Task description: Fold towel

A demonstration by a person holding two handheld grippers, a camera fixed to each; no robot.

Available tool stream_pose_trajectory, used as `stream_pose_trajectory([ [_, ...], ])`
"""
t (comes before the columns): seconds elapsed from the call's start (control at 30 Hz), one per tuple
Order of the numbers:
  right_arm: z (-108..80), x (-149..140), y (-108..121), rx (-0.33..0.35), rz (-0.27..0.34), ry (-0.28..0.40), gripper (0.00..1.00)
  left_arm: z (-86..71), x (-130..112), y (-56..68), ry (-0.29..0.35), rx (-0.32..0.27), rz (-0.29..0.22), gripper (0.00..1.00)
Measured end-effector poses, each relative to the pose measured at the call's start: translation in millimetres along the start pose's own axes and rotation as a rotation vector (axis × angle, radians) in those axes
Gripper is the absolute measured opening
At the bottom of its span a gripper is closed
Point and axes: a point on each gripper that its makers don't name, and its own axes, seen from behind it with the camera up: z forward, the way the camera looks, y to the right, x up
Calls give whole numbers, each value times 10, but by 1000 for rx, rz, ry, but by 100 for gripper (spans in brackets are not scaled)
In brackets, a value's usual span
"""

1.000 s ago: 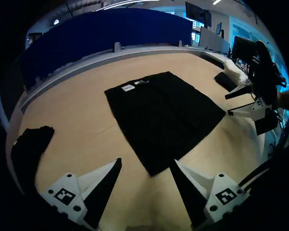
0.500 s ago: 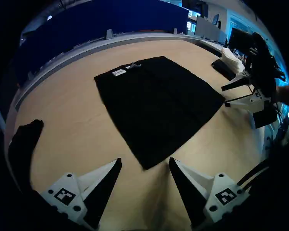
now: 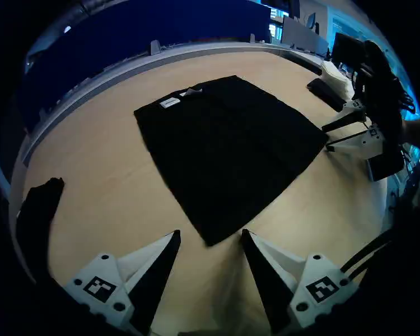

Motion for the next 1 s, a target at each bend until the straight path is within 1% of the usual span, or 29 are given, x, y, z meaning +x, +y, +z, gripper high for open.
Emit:
stream_pose_trajectory([
  [0.3,-18,-17,48,-8,16,-6,52,-9,-10,18,-11,-12,16,66],
  [0.5,-19,-25,87,-9,14,-17,42,-4,-7,29,-16,-7,10,58],
  [0.57,-22,-25,95,-12,12,-17,37,-2,-6,32,-18,-5,8,55],
  [0.7,-25,-27,95,-15,3,-15,28,1,-6,44,-22,-7,12,52],
  [0.73,-23,-28,91,-14,3,-14,25,3,-5,48,-23,-7,13,48],
  [0.83,-20,-32,80,-12,6,-13,23,7,-3,54,-27,-6,10,39],
  [0.97,-22,-39,69,-8,11,-13,20,6,-2,51,-32,-1,0,31],
  [1.0,-23,-41,67,-7,12,-14,19,4,-2,49,-34,-1,-1,28],
])
